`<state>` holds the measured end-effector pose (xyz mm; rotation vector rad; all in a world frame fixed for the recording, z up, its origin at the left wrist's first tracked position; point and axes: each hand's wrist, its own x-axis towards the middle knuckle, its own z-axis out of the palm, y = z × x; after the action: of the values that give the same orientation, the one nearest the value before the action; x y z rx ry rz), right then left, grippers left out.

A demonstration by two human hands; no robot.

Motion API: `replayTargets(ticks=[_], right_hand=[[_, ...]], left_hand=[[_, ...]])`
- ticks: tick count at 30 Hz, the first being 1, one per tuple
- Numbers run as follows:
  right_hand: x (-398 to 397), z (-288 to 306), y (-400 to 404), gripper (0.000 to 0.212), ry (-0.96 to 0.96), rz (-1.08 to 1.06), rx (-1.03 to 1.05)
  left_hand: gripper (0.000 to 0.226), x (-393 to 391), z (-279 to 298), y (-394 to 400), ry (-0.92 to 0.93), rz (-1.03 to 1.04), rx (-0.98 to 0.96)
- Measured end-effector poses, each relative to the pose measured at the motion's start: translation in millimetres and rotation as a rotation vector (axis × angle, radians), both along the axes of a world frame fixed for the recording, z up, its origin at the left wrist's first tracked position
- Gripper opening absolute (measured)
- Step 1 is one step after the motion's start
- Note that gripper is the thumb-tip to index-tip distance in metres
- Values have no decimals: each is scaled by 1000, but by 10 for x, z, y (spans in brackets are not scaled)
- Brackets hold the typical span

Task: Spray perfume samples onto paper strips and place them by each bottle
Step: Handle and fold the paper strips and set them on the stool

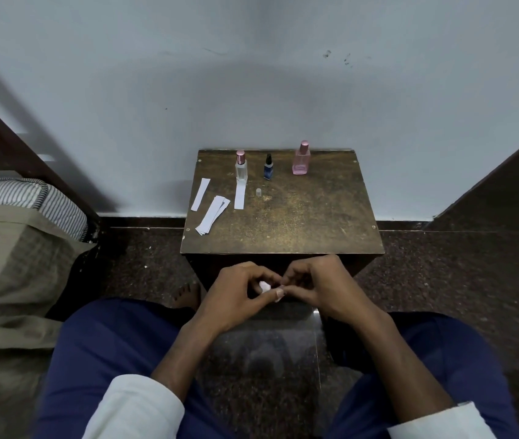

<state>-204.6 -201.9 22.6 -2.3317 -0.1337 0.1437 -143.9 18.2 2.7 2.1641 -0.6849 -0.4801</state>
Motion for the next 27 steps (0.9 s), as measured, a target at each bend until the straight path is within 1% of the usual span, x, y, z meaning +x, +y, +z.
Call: replayTargets(ticks=[3, 6, 8, 10, 12, 13, 14, 17, 18, 19, 20, 21, 22, 23, 24, 25, 26, 27], right_hand=[[2, 41, 7, 13, -12, -25, 74], [-18, 38, -10, 11, 2, -15, 107], [-20, 34, -9, 12, 1, -60, 171], [-7, 37, -4, 13, -18, -168, 238], [20, 31, -27, 11, -27, -290, 283], [30, 32, -42, 15, -29, -349, 300], [38, 31, -57, 18, -32, -404, 320], [32, 37, -117, 15, -61, -497, 312], [27, 35, -128, 14, -74, -497, 285], [23, 31, -133, 13, -82, -488, 260], [23, 21, -135, 13, -77, -476, 243], [27, -3, -134, 14, -63, -462, 227], [30, -29, -127, 14, -44, -444, 199], [32, -59, -123, 15, -21, -418, 153], [33, -98, -120, 16, 3, -390, 101], [31, -139, -128, 16, 27, -367, 60], [31, -158, -132, 16, 53, -359, 48], [27, -157, -133, 16, 86, -371, 80]], left_hand=[[16, -2, 7, -6, 33, -73, 15], [13, 0, 0, -23, 60, -85, 12], [10, -3, -15, -28, 64, -56, 6], [8, 3, -31, -51, 119, 46, -61], [11, 38, 26, -100, 284, 228, -264], [13, 52, 60, -102, 377, 297, -418], [16, 58, 111, -82, 475, 326, -612], [31, 26, 309, 33, 884, 228, -1194], [31, 27, 348, 58, 988, 221, -1317], [25, 49, 322, 61, 1035, 233, -1346], [14, 81, 273, 49, 995, 302, -1260], [3, 126, 166, 46, 860, 420, -1031], [4, 148, 56, 45, 622, 516, -681], [5, 146, -38, 42, 413, 522, -351], [4, 119, -80, 29, 277, 472, -149], [3, 93, -77, 14, 269, 438, -125], [3, 69, -17, -7, 351, 417, -230], [5, 50, 34, -21, 468, 384, -369]])
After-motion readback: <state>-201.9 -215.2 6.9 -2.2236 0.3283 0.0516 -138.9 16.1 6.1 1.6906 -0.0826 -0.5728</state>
